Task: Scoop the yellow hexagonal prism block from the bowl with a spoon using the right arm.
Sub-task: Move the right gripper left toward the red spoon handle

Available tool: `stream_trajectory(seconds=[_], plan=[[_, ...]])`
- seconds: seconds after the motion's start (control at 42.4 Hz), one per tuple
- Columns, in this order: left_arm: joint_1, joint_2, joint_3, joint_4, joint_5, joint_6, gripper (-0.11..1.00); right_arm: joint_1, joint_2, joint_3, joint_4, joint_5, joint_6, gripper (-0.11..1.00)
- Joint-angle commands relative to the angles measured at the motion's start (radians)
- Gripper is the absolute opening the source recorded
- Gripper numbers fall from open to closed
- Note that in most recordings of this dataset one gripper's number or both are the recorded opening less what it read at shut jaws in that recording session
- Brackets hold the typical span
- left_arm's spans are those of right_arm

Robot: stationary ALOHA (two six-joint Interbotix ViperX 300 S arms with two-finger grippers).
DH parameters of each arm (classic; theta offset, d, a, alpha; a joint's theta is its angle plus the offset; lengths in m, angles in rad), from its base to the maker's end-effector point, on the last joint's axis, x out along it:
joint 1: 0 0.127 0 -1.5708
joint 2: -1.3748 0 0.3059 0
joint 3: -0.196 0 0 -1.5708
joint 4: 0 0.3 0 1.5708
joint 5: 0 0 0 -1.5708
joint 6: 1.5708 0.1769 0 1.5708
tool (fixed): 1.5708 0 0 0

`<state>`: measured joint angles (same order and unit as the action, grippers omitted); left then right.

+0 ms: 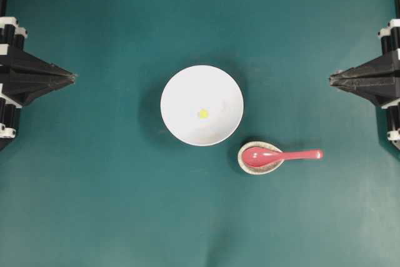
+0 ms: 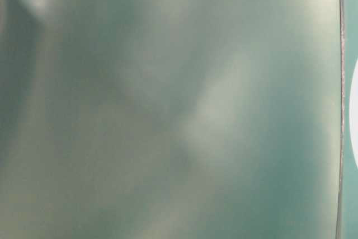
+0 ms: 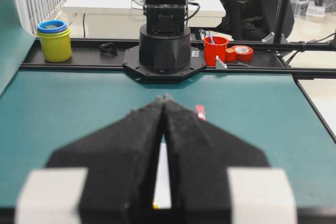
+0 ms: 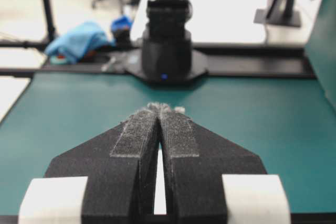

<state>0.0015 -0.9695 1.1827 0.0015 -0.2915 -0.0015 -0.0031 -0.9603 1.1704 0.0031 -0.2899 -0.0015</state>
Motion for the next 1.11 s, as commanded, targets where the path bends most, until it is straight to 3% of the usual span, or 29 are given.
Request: stream_trajectory(seconds=[0.0, 0.472, 0.519, 0.685, 0.732, 0.85, 1.086], plan=[[0.005, 0.012, -0.020, 0.006, 0.018, -0.006, 0.00, -0.006, 0.006, -0.014, -0.002, -0.002, 0.000, 0.00], [0.005, 0.012, -0.020, 0.008, 0.000, -0.006, 0.00, 0.008, 0.015, -0.011, -0.002, 0.003, 0.005, 0.03], [0.005, 0.012, -0.020, 0.008, 0.000, -0.006, 0.00, 0.015, 0.021, -0.009, -0.002, 0.000, 0.005, 0.10], [0.005, 0.015, -0.018, 0.008, 0.000, -0.006, 0.00, 0.040, 0.061, 0.003, -0.002, -0.026, 0.006, 0.52], [0.005, 0.017, -0.018, 0.008, -0.002, -0.006, 0.00, 0.046, 0.081, 0.011, -0.002, -0.051, 0.006, 0.56], [0.005, 0.017, -0.018, 0.008, 0.000, -0.006, 0.00, 0.061, 0.141, 0.044, 0.011, -0.153, 0.011, 0.54], [0.005, 0.017, -0.018, 0.008, 0.000, -0.006, 0.00, 0.109, 0.324, 0.129, 0.080, -0.397, 0.011, 0.53]])
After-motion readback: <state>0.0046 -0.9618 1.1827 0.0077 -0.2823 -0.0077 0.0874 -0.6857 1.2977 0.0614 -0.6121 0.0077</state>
